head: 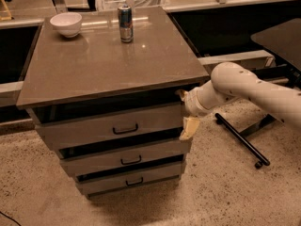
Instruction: Open top drawer
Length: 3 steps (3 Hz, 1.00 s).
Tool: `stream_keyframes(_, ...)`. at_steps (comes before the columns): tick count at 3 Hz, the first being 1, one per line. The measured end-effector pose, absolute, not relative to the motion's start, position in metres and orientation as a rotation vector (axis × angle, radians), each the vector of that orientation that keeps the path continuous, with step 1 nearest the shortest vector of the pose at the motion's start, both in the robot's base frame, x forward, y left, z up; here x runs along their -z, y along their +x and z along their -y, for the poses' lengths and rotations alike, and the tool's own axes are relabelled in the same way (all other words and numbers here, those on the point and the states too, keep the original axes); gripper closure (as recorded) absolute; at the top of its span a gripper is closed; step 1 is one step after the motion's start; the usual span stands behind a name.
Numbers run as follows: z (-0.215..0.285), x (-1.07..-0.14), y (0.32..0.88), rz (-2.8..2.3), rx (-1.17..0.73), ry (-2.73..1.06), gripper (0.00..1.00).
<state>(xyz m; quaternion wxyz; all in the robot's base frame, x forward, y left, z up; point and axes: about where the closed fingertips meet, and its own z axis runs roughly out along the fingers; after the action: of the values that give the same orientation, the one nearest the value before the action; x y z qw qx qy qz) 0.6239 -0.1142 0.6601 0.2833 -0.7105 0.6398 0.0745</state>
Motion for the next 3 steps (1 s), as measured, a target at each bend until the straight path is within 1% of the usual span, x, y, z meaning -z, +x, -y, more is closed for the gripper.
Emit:
stream_keyframes(1, 0.109, -0.651, 0.633, -1.726, -0.208, -1.934, 0.18)
stream_keyframes(2, 0.104, -0.644, 0.637, -1.735, -0.212, -1.966, 0.20)
stream_keyframes(3, 0.098, -0.641, 0.632, -1.741, -0.214, -2.020, 0.19)
